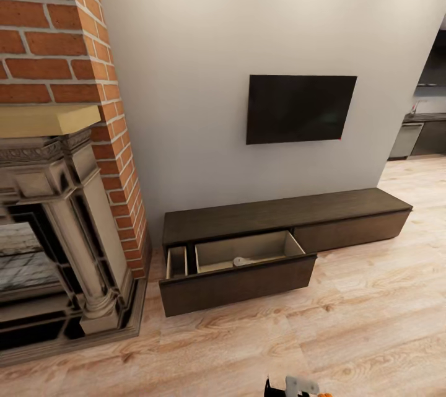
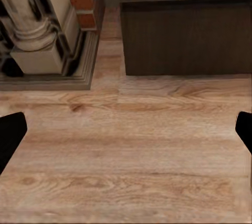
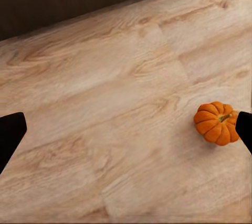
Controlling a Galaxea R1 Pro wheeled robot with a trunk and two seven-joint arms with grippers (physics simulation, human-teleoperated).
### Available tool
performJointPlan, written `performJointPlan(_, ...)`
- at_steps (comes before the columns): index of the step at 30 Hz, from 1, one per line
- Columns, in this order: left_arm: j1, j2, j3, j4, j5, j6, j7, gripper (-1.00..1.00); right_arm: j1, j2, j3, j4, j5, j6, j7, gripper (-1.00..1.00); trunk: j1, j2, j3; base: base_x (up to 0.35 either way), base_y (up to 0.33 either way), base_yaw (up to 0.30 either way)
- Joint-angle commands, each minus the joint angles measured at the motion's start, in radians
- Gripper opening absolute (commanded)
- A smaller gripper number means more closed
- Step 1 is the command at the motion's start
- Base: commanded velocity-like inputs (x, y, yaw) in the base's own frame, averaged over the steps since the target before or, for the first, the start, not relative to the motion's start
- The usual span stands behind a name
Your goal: Place each of the two pumpkins and all three candles from the living room inside a cabinet in the living room (use any cabinet), then make sure every cabinet is closed, and position the cauldron so it is next to a table in the living room.
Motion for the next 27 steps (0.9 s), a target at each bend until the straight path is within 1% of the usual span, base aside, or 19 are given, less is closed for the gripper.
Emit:
performJointPlan(1, 0.004, 0.000, -0.008, 0.004, 0.029, 0.000, -0.020, 1.00, -0.001, -0.001, 0.006, 0.003, -0.010, 0.002, 0.001, 1.00, 0.000, -0.001, -0.001, -0.001, 0.000, 0.000)
performJointPlan(5, 0.043, 0.003, -0.008, 0.055, 0.261, 0.003, -0.237, 1.00, 0.017, -0.012, 0.006, 0.003, -0.009, 0.060, 0.000, 1.00, 0.000, -0.001, -0.001, 0.000, 0.000, 0.000)
performJointPlan(6, 0.048, 0.003, -0.008, 0.060, 0.290, 0.003, -0.263, 1.00, 0.020, -0.013, 0.006, 0.003, -0.009, 0.068, 0.000, 1.00, 0.000, -0.001, -0.001, 0.000, 0.000, 0.000)
performJointPlan(7, 0.056, 0.003, -0.009, 0.067, 0.354, 0.004, -0.314, 1.00, 0.029, -0.016, 0.006, 0.003, -0.009, 0.087, 0.000, 1.00, 0.000, -0.001, -0.001, 0.000, 0.000, 0.000)
performJointPlan(8, 0.059, 0.004, -0.009, 0.069, 0.386, 0.005, -0.337, 1.00, 0.033, -0.017, 0.006, 0.003, -0.009, 0.098, 0.000, 1.00, 0.000, -0.001, -0.001, 0.000, 0.000, 0.000)
performJointPlan(9, 0.064, 0.004, -0.008, 0.073, 0.446, 0.007, -0.377, 1.00, 0.041, -0.019, 0.006, 0.003, -0.009, 0.120, 0.000, 1.00, 0.000, -0.001, -0.001, 0.000, 0.000, 0.000)
performJointPlan(11, 0.067, 0.005, -0.008, 0.075, 0.500, 0.009, -0.408, 1.00, 0.048, -0.024, 0.006, 0.003, -0.009, 0.143, 0.000, 1.00, 0.000, -0.001, -0.001, 0.000, 0.000, 0.000)
performJointPlan(12, 0.070, 0.010, -0.008, 0.077, 0.545, 0.014, -0.431, 1.00, 0.054, -0.031, 0.006, 0.003, -0.009, 0.168, 0.001, 1.00, 0.000, -0.001, -0.001, 0.000, 0.000, 0.000)
performJointPlan(13, 0.072, 0.019, -0.008, 0.078, 0.582, 0.021, -0.446, 1.00, 0.061, -0.041, 0.006, 0.003, -0.010, 0.198, 0.003, 1.00, 0.000, -0.001, -0.001, 0.000, 0.000, 0.000)
performJointPlan(15, 0.077, 0.030, -0.008, 0.079, 0.610, 0.029, -0.458, 1.00, 0.070, -0.051, 0.006, 0.003, -0.010, 0.230, 0.005, 1.00, 0.000, -0.001, -0.001, 0.000, 0.000, 0.000)
performJointPlan(16, 0.088, 0.043, -0.008, 0.081, 0.617, 0.037, -0.471, 1.00, 0.081, -0.059, 0.006, 0.003, -0.011, 0.261, 0.007, 1.00, 0.000, -0.001, -0.001, 0.000, 0.000, 0.000)
performJointPlan(19, 0.107, 0.064, -0.007, 0.087, 0.617, 0.060, -0.492, 1.00, 0.111, -0.080, 0.006, 0.003, -0.011, 0.306, 0.010, 1.00, 0.000, -0.001, -0.001, 0.000, 0.000, 0.000)
performJointPlan(20, 0.113, 0.071, -0.007, 0.090, 0.617, 0.078, -0.498, 1.00, 0.131, -0.094, 0.006, 0.004, -0.011, 0.322, 0.015, 1.00, 0.000, -0.001, -0.001, 0.000, 0.000, 0.000)
performJointPlan(21, 0.115, 0.075, -0.007, 0.091, 0.617, 0.090, -0.500, 1.00, 0.142, -0.102, 0.006, 0.004, -0.010, 0.327, 0.020, 1.00, 0.000, -0.001, -0.001, 0.000, 0.000, 0.000)
performJointPlan(22, 0.118, 0.082, -0.007, 0.095, 0.617, 0.122, -0.504, 1.00, 0.169, -0.120, 0.006, 0.004, -0.010, 0.334, 0.032, 1.00, 0.000, -0.001, -0.001, 0.000, 0.000, 0.000)
performJointPlan(23, 0.119, 0.087, -0.006, 0.098, 0.617, 0.141, -0.505, 1.00, 0.182, -0.129, 0.006, 0.004, -0.010, 0.336, 0.040, 1.00, 0.000, -0.001, -0.001, 0.000, 0.000, 0.000)
performJointPlan(24, 0.121, 0.098, -0.006, 0.108, 0.617, 0.187, -0.508, 1.00, 0.205, -0.149, 0.006, 0.004, -0.010, 0.337, 0.056, 1.00, 0.000, -0.001, -0.001, 0.000, 0.000, 0.000)
performJointPlan(25, 0.121, 0.104, -0.005, 0.116, 0.617, 0.213, -0.509, 1.00, 0.216, -0.158, 0.006, 0.004, -0.010, 0.336, 0.063, 1.00, 0.000, -0.001, -0.001, 0.000, 0.000, 0.000)
performJointPlan(27, 0.123, 0.138, -0.001, 0.147, 0.617, 0.325, -0.534, 1.00, 0.252, -0.189, 0.006, 0.004, -0.010, 0.336, 0.088, 1.00, 0.000, -0.001, -0.001, 0.000, 0.000, 0.000)
